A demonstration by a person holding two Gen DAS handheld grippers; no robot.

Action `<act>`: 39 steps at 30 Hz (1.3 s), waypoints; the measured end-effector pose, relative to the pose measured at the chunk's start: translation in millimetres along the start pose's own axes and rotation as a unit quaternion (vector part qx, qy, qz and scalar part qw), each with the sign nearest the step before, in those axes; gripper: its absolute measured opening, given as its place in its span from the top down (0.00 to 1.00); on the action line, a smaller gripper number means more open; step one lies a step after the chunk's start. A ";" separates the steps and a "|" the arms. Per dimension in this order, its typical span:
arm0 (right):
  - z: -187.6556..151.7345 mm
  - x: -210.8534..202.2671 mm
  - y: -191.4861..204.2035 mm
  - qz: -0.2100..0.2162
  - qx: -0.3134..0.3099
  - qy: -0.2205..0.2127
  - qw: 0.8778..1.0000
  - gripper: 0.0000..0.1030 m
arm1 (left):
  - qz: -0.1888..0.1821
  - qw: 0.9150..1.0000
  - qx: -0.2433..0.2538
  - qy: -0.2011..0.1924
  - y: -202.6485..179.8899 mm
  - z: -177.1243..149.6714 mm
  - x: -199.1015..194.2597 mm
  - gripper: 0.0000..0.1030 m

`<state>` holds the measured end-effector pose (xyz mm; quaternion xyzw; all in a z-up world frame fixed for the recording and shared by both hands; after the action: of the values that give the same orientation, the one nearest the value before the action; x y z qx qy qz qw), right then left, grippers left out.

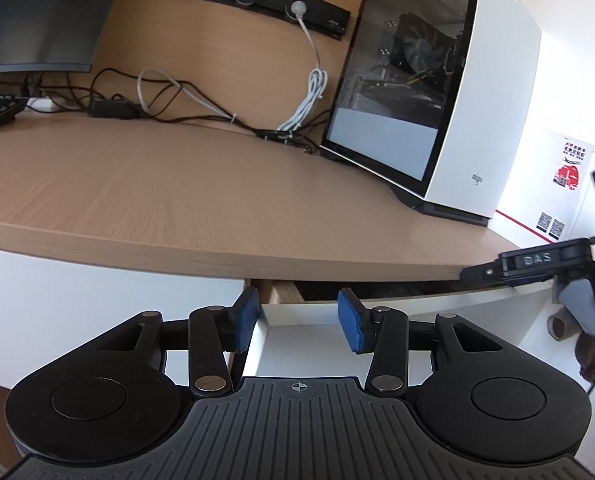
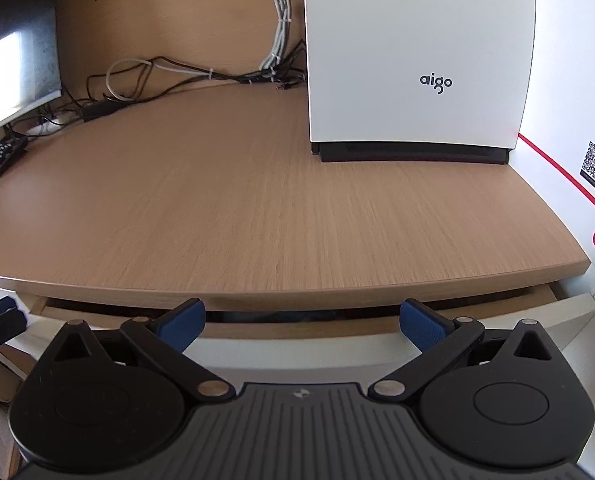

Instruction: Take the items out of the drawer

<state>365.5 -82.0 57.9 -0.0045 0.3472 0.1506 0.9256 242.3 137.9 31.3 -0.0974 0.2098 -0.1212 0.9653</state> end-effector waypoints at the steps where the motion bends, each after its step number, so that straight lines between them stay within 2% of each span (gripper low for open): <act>1: 1.6 2.0 0.6 -0.003 0.001 0.009 1.000 0.00 | -0.004 1.000 0.000 0.002 0.7 0.1 -1.3 0.54; 3: 4.3 6.5 2.0 -0.009 -0.005 0.033 0.999 0.00 | -0.012 1.000 -0.005 0.008 5.3 3.9 -3.7 0.59; 6: 7.7 13.0 3.6 -0.005 -0.018 0.070 0.997 0.00 | 0.017 1.000 -0.001 -0.024 7.2 22.1 -17.6 0.60; 8: 11.0 14.8 5.3 -0.008 -0.024 0.092 0.995 0.00 | 0.014 1.000 0.007 -0.020 -0.7 35.7 -20.4 0.60; 10: 11.6 15.0 5.9 -0.008 -0.024 0.103 0.994 0.00 | -0.023 0.999 0.006 0.024 -14.1 45.7 -10.3 0.60; 12: 10.4 13.6 7.1 -0.011 -0.023 0.108 0.994 0.00 | -0.070 0.994 0.005 0.080 -31.2 50.3 9.8 0.60; 13: 9.8 12.8 7.6 -0.011 -0.023 0.111 0.993 0.00 | -0.077 0.993 0.011 0.094 -39.1 50.8 18.8 0.59; 17: 9.7 6.0 3.3 -0.018 -0.014 0.113 0.993 0.00 | -0.041 0.991 0.057 0.114 -65.9 49.4 50.7 0.62; 19: 8.7 0.9 1.2 -0.038 -0.031 0.084 0.995 0.00 | -0.039 0.988 0.052 0.137 -69.4 46.6 62.6 0.62; 22: 6.3 11.8 -12.3 -0.029 -0.014 0.095 0.995 0.00 | -0.016 0.986 0.066 0.150 -75.4 39.5 69.5 0.62; 26: 4.7 15.7 -16.6 -0.017 -0.025 0.094 0.995 0.00 | 0.000 0.985 0.055 0.163 -73.6 36.3 71.3 0.63; 31: 5.2 24.1 -23.2 -0.002 -0.020 0.113 0.993 0.00 | -0.006 0.980 0.002 0.200 -66.9 38.3 74.6 0.64; 39: -16.2 -5.0 -28.3 0.011 -0.021 0.127 0.992 0.00 | -0.026 0.976 0.004 0.218 -77.1 18.5 30.9 0.65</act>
<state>359.5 -112.2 46.1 -0.0388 0.4592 0.1664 0.8718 262.5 58.6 54.5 -0.0704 0.4119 -0.1654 0.8933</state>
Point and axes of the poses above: each gripper's, at about its wrist camera, not at the fingertips, and x roughly the way its jaws point, y to its left, z to its top, the point moved 1 cm from there along x, roughly the way its jaws point, and after that the axes turned 3 degrees about z, right-handed, at the moved point
